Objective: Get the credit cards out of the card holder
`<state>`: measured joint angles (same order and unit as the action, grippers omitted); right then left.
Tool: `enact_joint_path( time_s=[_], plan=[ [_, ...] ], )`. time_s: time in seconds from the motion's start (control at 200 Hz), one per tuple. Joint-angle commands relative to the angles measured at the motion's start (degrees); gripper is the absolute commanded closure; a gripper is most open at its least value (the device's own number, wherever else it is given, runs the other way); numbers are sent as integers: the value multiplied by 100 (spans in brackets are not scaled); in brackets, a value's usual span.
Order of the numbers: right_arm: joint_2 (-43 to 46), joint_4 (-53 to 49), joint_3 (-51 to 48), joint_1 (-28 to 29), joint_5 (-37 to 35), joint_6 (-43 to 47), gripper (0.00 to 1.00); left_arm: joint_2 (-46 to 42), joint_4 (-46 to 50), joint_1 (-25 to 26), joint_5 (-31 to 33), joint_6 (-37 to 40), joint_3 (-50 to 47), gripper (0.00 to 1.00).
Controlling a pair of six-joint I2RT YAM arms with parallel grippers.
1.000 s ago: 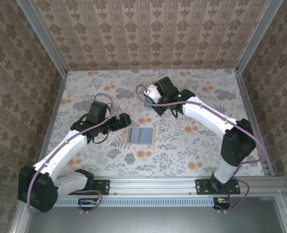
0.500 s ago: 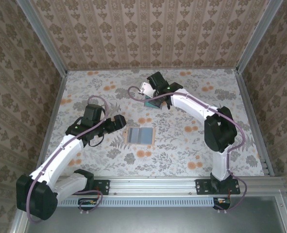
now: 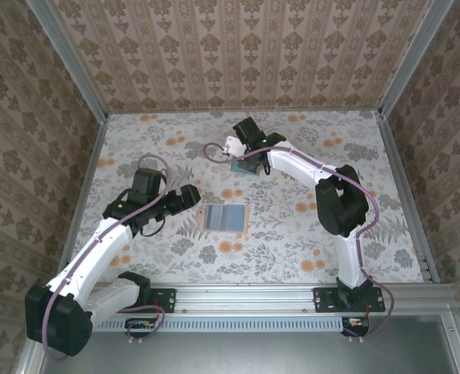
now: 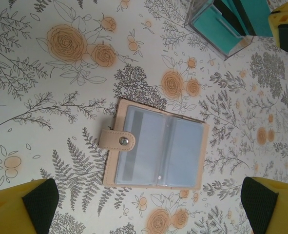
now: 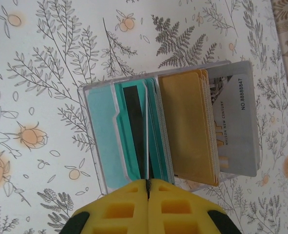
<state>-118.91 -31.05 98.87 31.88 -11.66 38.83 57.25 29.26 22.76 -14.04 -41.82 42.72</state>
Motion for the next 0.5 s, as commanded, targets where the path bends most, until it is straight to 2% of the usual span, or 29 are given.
enact_joint_path(
  time_s=[0.0,0.38,0.44,0.495],
  plan=[
    [-109,-6,159,-68,-34,106,100,-94,114,-73,42,-77,-80,0],
    [-220,-6,62,-128,116,52,100,-67,98,-114,7,-96,-115,0],
    [-259,75,79,-145,62,-15,93,-87,107,-117,7,-98,-123,0],
    [-305,207,122,-169,-31,-88,80,-112,116,-117,7,-96,-133,0]
  ],
)
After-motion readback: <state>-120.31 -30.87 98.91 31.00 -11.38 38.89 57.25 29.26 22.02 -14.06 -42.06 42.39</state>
